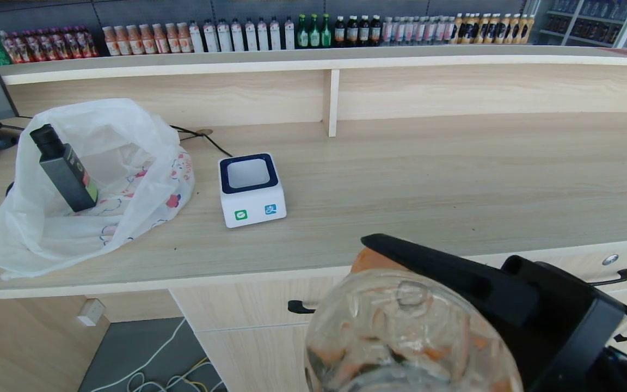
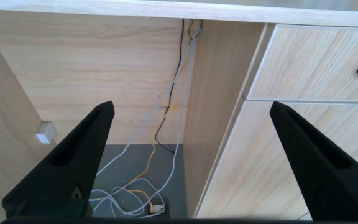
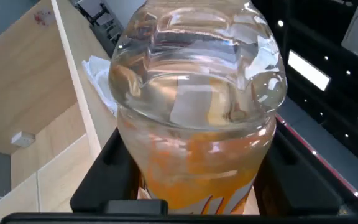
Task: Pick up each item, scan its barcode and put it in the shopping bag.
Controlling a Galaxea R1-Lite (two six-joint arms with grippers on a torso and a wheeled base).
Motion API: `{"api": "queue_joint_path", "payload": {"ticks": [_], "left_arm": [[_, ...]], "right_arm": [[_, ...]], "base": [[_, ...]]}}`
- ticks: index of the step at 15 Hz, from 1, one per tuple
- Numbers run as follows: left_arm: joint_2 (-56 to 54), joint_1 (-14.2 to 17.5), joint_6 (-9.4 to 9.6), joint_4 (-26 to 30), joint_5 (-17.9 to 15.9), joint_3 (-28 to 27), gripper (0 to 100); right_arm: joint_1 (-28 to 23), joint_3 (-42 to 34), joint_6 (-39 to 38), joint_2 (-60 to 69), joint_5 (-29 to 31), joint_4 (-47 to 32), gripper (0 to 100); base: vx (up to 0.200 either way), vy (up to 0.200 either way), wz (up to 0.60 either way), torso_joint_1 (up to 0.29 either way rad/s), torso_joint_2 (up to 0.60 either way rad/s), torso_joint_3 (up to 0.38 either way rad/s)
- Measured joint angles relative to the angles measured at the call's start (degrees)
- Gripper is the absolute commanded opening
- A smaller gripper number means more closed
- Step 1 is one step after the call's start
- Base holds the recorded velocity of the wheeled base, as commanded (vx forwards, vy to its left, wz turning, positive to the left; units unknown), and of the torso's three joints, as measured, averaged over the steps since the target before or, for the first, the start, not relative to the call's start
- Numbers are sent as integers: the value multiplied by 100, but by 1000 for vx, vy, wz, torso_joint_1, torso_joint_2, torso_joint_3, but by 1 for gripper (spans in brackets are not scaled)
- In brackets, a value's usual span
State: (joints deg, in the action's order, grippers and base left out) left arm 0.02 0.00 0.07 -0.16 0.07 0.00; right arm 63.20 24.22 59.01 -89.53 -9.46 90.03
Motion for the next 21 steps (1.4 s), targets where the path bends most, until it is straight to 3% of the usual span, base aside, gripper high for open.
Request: {"api": "queue_joint_path", "payload": {"ticks": [4,8,12,16,21], "left_arm": [[0,0,2,-2,0,0,100],[0,0,0,0,0,0,100],[0,0,2,0,0,0,100],[0,0,2,0,0,0,100],[0,0,2,0,0,0,100]], "right_arm": [[-471,179,-2026,-29,-9,-15,0],[-1340,945,-2420,-145,117,7,0],[-1631,1023,-4109,-182,722,-9,0],[-1794,741,-5344,-188,867,-15,0],[-3137,872,-6062,-230,889,-6,0]], "base": [[0,0,0,0,0,0],[0,0,0,0,0,0],[0,0,0,0,0,0],[0,0,0,0,0,0],[0,0,0,0,0,0]]}}
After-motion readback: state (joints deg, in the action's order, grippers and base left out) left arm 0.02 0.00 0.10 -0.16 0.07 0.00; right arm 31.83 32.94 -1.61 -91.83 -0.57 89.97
